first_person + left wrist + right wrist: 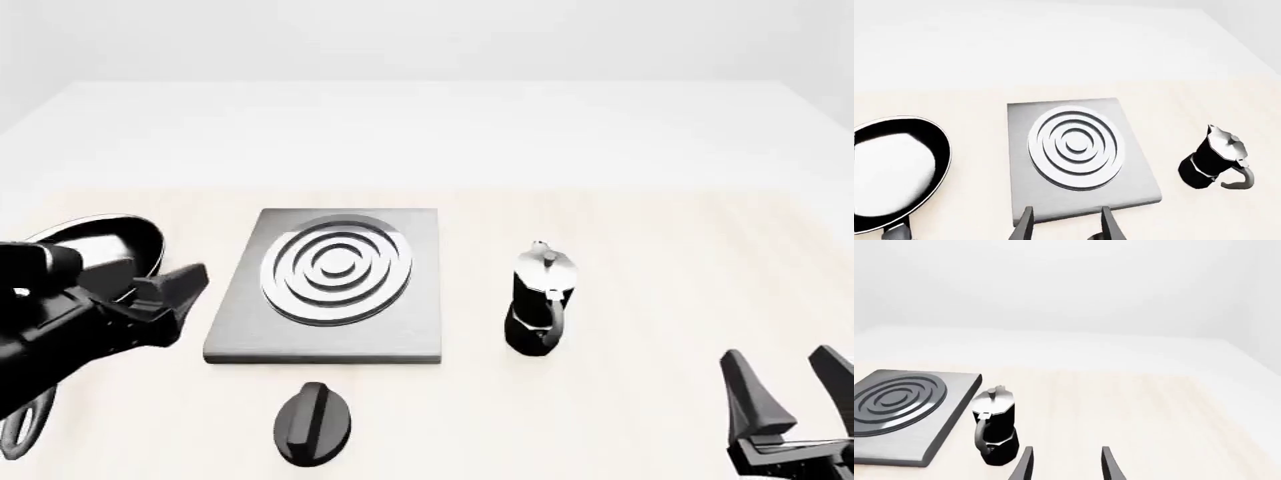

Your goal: Turn on the stove and put the moka pot on it.

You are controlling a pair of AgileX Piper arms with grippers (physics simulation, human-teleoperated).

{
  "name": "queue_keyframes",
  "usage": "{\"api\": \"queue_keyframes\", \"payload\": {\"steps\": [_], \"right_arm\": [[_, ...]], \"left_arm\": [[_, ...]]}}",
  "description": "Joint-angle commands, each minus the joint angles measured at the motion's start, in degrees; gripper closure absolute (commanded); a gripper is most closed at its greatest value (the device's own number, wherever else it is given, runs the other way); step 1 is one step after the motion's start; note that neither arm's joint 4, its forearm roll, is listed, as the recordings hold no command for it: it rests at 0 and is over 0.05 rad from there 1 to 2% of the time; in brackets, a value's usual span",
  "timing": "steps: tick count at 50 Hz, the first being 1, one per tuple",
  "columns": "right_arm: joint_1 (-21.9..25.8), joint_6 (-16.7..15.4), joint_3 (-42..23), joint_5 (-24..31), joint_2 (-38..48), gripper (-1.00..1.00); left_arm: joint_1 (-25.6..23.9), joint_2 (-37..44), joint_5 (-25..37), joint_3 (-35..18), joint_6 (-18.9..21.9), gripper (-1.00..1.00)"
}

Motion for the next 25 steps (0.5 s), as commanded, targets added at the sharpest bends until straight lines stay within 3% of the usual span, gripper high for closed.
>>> {"api": "queue_keyframes", "payload": {"steps": [1,6,14,25], "right_arm": [[0.2,-0.8,0.0,-1.3,1.8,-1.00],[0.2,-0.8,0.0,-1.4,2.2,-1.00],[0.2,-0.7,0.0,-1.7,2.6,-1.00],[0.2,-0.2,0.0,-2.1,3.2,-1.00]], "left_arm": [[-6.0,10.3,7.1,-8.0,-3.9,-1.00],[-7.8,13.1,8.7,-9.0,-5.7,-1.00],[-8.8,16.8,8.9,-9.3,-5.2,-1.00],[-9.7,20.7,6.2,-5.8,-7.7,-1.00]]}}
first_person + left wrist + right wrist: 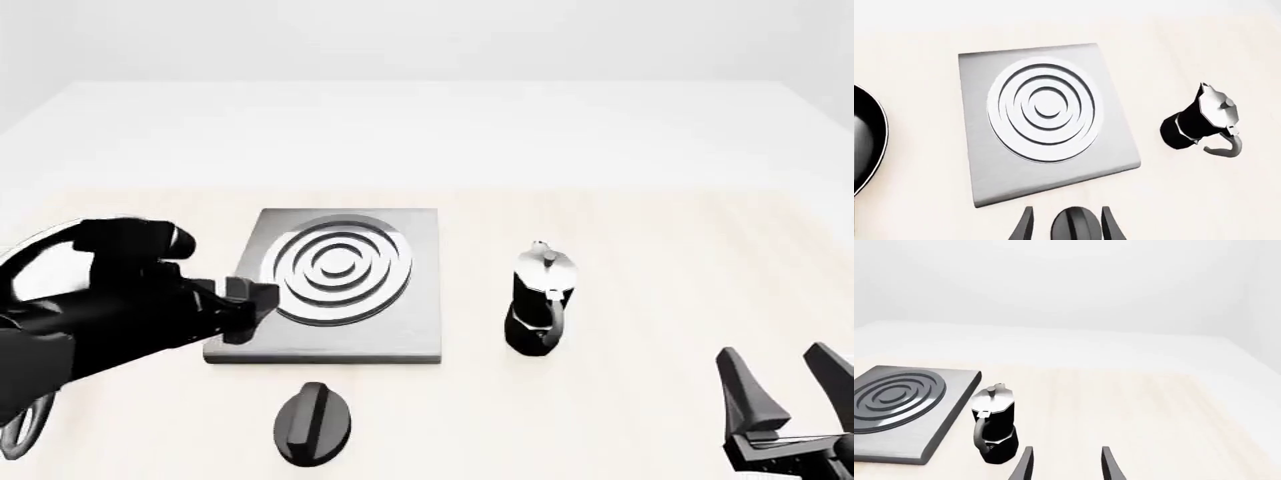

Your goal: Turn on the stove and put the moka pot on it.

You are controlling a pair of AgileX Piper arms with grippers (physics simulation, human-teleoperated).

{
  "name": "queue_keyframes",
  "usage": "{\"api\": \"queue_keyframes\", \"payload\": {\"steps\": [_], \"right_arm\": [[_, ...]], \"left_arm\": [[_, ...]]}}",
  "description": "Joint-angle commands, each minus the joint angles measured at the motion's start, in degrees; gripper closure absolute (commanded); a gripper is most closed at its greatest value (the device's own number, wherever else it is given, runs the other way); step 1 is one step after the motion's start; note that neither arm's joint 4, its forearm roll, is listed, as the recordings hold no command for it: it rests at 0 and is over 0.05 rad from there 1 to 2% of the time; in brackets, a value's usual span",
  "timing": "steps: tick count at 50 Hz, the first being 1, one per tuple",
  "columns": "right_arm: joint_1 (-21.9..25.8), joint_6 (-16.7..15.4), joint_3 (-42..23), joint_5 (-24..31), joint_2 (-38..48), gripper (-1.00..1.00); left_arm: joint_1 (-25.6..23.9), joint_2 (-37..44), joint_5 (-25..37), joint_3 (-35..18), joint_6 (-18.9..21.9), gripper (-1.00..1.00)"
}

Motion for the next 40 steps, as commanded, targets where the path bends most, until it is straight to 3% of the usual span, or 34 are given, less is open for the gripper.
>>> {"api": "queue_keyframes", "payload": {"steps": [1,6,21,40], "right_arm": [[0.1,0.3,0.0,-0.6,0.8,-1.00],[0.1,0.6,-0.1,-1.2,1.6,-1.00],[0.3,1.0,0.0,-2.1,2.7,-1.00],[0.1,1.2,0.0,-2.6,3.1,-1.00]], "left_arm": [[-1.3,5.0,-1.4,1.9,-2.3,-1.00],[-1.6,7.4,-3.4,4.1,-5.3,-1.00],[-1.9,11.1,-5.2,4.7,-5.6,-1.00],[-6.4,15.3,-10.6,8.5,-11.0,-1.00]]}}
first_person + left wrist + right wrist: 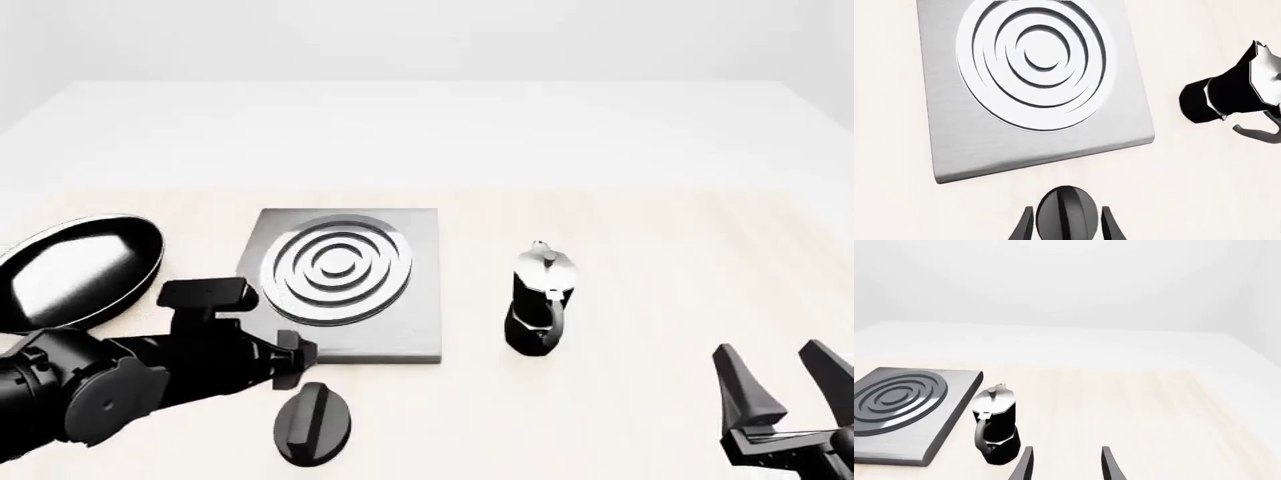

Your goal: Turn on the stove and put the moka pot on it.

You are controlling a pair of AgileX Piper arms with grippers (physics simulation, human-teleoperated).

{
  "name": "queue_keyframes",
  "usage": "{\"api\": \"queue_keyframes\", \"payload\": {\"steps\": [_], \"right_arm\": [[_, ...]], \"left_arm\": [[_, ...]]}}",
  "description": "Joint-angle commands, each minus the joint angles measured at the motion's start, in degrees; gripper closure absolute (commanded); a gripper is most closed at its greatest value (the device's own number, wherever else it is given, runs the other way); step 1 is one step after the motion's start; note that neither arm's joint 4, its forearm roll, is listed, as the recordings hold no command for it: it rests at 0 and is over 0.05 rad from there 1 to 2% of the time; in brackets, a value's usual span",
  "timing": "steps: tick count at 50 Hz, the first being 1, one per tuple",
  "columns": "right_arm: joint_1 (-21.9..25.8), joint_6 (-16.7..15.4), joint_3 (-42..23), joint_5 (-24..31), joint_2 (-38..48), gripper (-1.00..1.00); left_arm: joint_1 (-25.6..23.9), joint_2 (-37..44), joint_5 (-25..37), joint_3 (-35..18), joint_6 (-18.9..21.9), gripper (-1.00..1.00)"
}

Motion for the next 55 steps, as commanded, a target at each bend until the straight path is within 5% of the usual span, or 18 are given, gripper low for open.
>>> {"api": "queue_keyframes", "payload": {"steps": [1,55], "right_arm": [[-0.1,0.2,0.0,-0.6,0.6,-1.00],[-0.2,1.9,0.0,-2.7,3.2,-1.00]], "left_arm": [[-2.0,2.4,-3.0,2.2,-2.6,-1.00],[-3.8,14.3,-14.0,5.1,-4.2,-1.00]]}}
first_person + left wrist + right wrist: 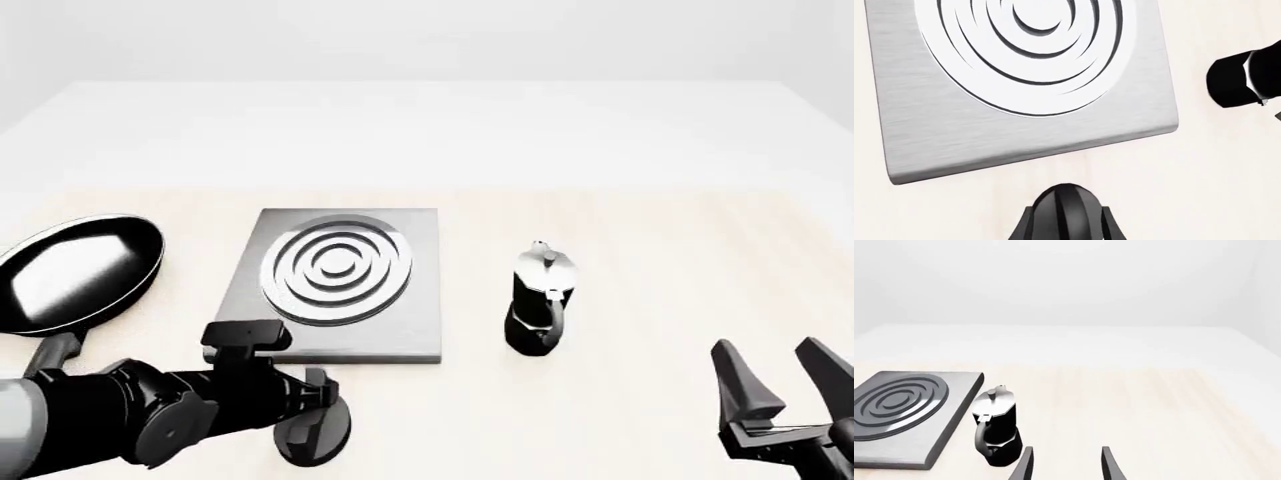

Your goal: Turn on the stove and put the moka pot on it.

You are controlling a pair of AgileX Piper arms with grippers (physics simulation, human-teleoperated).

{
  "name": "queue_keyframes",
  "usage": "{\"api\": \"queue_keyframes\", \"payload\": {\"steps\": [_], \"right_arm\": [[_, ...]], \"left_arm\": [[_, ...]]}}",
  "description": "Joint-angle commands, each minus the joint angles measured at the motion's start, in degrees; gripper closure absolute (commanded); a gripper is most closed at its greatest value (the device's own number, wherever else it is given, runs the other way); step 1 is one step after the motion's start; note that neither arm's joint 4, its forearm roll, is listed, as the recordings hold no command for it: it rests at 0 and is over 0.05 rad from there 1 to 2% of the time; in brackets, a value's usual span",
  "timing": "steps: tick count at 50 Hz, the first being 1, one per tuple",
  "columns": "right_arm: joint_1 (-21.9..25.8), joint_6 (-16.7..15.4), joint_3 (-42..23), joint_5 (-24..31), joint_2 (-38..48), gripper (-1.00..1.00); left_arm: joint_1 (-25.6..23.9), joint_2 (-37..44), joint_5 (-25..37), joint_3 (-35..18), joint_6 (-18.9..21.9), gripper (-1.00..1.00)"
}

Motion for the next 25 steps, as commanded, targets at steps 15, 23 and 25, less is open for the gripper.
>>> {"api": "queue_keyframes", "payload": {"steps": [15,23,25], "right_arm": [[0.0,0.5,0.0,-0.7,0.8,-1.00],[0.0,0.4,0.0,-1.2,1.5,-1.00],[0.0,0.5,0.0,-1.4,1.7,-1.00]], "left_arm": [[1.7,1.1,-1.0,-1.2,1.2,-1.00],[4.4,1.0,-1.3,-1.4,3.4,-1.00],[4.7,1.0,-1.3,-1.4,3.5,-1.00]]}}
